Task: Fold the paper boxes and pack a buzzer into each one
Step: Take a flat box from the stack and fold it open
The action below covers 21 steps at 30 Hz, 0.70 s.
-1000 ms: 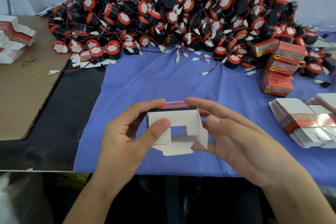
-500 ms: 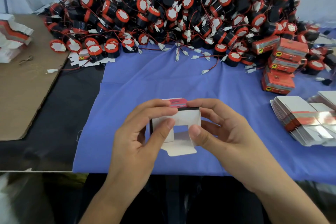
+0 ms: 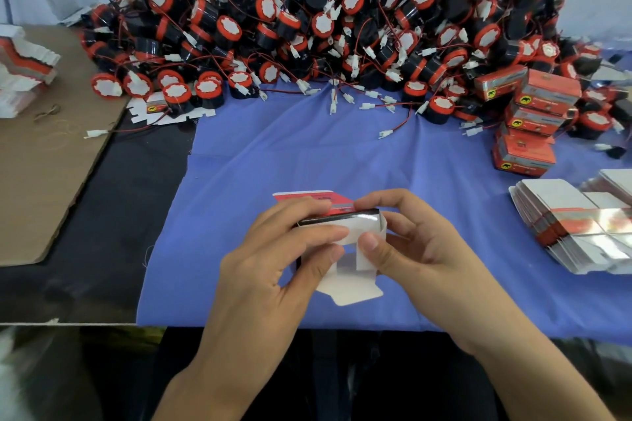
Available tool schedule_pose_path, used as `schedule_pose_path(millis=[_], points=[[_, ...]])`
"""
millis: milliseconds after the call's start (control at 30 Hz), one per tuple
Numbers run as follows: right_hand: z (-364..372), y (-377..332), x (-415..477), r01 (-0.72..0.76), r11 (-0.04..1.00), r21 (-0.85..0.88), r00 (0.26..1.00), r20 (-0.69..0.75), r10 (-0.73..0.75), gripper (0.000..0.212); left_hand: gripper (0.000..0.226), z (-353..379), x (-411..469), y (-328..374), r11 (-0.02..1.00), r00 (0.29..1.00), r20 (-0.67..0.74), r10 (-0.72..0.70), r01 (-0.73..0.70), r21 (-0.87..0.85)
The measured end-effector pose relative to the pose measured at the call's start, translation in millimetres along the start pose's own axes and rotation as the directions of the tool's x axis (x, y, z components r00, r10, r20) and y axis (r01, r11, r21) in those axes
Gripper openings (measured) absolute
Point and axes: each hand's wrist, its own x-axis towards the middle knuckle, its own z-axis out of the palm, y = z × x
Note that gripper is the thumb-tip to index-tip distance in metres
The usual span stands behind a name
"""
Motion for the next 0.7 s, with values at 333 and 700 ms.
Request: schedule_pose_path(millis=[333, 700], points=[[3, 1, -5, 0.158, 0.981, -0.116, 0.987, 0.049, -0.153, 0.024, 0.017, 0, -5, -7, 0.929, 0.975, -0.061, -0.215, 0.185, -0.319], [-10, 6, -16, 0.265, 0.881, -0.391, 0.959, 0.201, -0.199, 0.047, 0.019, 2, -2, -2, 0.867, 0.942, -0.128, -0.311, 0.226, -0.444]])
